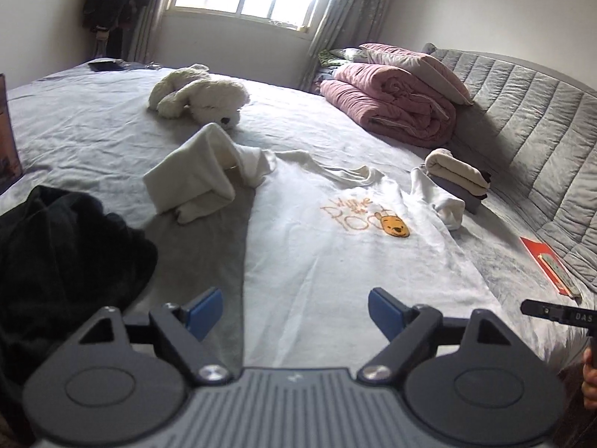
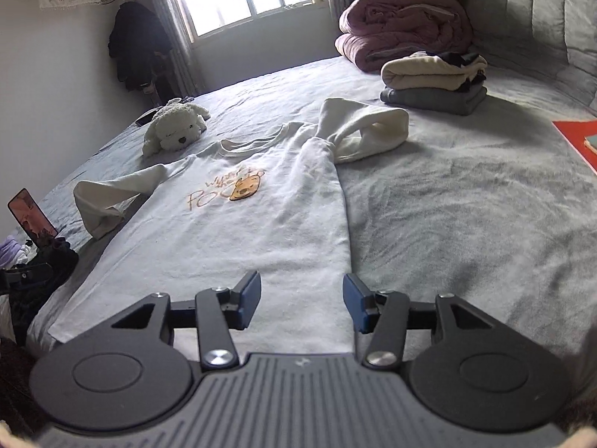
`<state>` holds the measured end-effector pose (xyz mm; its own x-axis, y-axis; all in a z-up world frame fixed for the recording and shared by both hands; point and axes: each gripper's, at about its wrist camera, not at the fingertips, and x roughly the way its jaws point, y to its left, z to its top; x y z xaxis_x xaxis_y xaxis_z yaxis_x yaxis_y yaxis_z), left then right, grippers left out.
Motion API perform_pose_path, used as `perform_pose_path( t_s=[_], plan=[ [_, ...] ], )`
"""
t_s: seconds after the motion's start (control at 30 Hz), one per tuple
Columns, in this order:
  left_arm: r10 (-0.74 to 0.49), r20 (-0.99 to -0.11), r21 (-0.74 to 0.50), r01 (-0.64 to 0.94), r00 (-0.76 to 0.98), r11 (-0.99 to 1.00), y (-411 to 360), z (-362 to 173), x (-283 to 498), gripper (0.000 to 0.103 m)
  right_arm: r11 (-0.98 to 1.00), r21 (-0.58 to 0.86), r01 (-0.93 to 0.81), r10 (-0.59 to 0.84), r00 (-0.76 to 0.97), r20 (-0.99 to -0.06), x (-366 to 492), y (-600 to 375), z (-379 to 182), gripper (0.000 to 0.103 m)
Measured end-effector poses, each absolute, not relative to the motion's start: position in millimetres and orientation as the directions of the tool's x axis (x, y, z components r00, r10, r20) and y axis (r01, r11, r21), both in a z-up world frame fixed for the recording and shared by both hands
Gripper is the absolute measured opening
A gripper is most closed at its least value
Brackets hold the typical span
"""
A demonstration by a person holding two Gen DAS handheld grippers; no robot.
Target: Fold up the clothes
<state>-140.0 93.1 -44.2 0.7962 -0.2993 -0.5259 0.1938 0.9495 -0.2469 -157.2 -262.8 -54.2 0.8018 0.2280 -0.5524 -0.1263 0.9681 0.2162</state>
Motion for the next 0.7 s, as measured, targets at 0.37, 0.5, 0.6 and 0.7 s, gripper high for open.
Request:
perform_pose_path(
  t_s=[0.37, 0.5, 0.6, 0.7],
  plan=[
    [-0.31, -0.473, -0.14, 0.276, 0.825, 0.951, 27.1, -55.7, -50.1, 0.101, 0.97, 0.046, -0.24, 0.228, 0.82, -0.525, -61.7, -185.1, -69.8, 0.076],
    [-0.288, -0.502, -0.18, 0.227, 0.816, 0.957, 27.3, -79.7, -13.5, 0.102, 0.976, 0.051, -0.212, 0.204, 0.803, -0.559, -26.6, -181.4, -81.0, 0.077],
    [-0.271, -0.562, -0.184, 0.201, 0.782, 0.962, 30.5, -100.0, -1.8, 0.102, 0.974, 0.053, -0.222, 0.208, 0.768, -0.605, -15.6, -183.7, -101.4, 0.089],
    [-0.27, -0.585, -0.138, 0.234, 0.764, 0.962, 27.0, -98.8, -6.4, 0.102, 0.962, 0.034, -0.272, 0.237, 0.763, -0.601, -20.6, -181.3, -104.4, 0.099]
  ],
)
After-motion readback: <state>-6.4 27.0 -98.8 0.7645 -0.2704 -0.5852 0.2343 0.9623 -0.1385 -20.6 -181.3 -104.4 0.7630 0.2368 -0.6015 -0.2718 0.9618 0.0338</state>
